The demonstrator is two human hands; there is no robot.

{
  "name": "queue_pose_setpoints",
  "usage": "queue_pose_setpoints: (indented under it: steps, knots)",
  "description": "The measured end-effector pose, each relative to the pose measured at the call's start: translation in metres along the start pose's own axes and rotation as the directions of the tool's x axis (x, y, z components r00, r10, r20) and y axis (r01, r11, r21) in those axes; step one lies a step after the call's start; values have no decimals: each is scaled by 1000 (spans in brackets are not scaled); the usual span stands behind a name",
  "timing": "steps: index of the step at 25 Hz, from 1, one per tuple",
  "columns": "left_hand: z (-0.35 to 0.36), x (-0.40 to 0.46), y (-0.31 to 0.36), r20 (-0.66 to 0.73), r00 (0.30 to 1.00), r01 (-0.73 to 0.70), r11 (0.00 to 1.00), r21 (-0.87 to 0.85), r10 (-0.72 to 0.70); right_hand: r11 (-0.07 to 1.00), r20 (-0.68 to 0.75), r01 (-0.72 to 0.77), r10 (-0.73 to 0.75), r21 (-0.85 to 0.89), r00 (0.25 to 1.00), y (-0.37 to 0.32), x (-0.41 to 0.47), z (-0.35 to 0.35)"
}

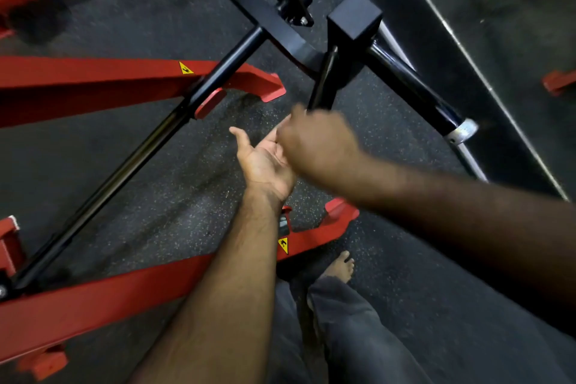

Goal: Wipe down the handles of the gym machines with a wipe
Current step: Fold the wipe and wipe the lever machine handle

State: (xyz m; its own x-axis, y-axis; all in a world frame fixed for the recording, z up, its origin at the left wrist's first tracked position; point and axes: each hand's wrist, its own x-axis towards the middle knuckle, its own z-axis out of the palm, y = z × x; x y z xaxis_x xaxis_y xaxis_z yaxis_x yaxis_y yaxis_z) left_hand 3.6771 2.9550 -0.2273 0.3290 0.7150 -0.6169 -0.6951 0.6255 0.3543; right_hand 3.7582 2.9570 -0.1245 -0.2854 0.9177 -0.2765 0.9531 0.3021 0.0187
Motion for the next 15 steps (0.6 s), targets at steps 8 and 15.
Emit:
queue_pose_setpoints:
  steps: [8,15]
  knots:
    - [1,0,5,6,998,-59,997,59,59,980,-201,-164,139,-114,970,52,41,-36]
    - [18,-3,15,8,997,-81,963,257,82,988,-79,-30,43,154,996,17,-25,26]
